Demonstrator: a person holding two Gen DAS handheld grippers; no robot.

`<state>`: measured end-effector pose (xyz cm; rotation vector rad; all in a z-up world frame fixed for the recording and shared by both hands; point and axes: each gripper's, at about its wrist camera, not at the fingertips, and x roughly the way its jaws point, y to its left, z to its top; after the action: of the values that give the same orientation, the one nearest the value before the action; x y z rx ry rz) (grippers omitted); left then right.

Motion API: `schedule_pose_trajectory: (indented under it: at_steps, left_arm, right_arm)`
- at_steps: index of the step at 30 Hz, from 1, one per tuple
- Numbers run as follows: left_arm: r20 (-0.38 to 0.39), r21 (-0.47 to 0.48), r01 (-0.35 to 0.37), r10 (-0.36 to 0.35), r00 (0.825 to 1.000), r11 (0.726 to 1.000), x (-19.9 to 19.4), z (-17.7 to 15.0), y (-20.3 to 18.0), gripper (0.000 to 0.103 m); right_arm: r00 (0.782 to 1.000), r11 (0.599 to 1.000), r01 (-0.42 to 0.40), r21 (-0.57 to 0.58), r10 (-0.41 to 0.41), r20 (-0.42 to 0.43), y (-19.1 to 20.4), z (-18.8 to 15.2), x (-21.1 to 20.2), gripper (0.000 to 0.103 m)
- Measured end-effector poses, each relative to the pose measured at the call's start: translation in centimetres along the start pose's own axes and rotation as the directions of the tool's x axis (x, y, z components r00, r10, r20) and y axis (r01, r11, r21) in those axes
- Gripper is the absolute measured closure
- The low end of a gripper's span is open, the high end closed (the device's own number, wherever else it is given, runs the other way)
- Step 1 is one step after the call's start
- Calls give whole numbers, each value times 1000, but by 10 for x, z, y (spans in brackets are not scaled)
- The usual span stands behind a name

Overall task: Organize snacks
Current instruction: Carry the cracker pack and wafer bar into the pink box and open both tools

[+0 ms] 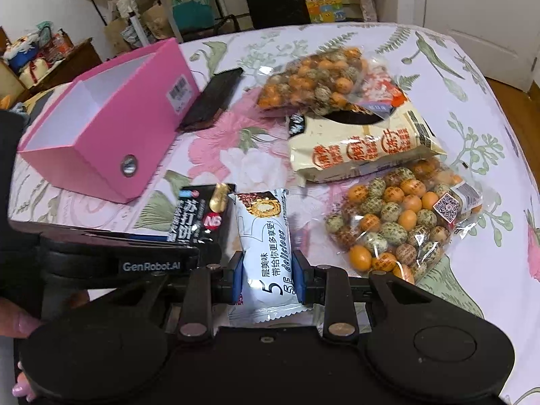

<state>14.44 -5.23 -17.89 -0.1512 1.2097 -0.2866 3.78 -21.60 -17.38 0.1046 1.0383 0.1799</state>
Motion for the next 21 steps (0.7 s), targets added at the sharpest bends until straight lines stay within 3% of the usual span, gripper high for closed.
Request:
schedule_pose_trajectory:
  at_steps: [5,12,16,21]
  left_arm:
    - [-18,24,-9,9,1000,1000,-33,-2,2,57]
    - [-43,62,-52,55,998,997,-83,-6,21,57]
    - [-1,74,-40,40,999,996,-117,0,40,57]
    - [93,41,-81,77,993,996,-161,20,79,57]
  right_arm:
    - [1000,1000,-5,-18,5,12,13,-5,-15,69]
    - [996,996,-81,45,79,49,37,-2,-48,69]
    - [991,991,-125,40,122,56,60,10,-57,69]
    - [979,980,-196,17,194,68,90,40,-61,69]
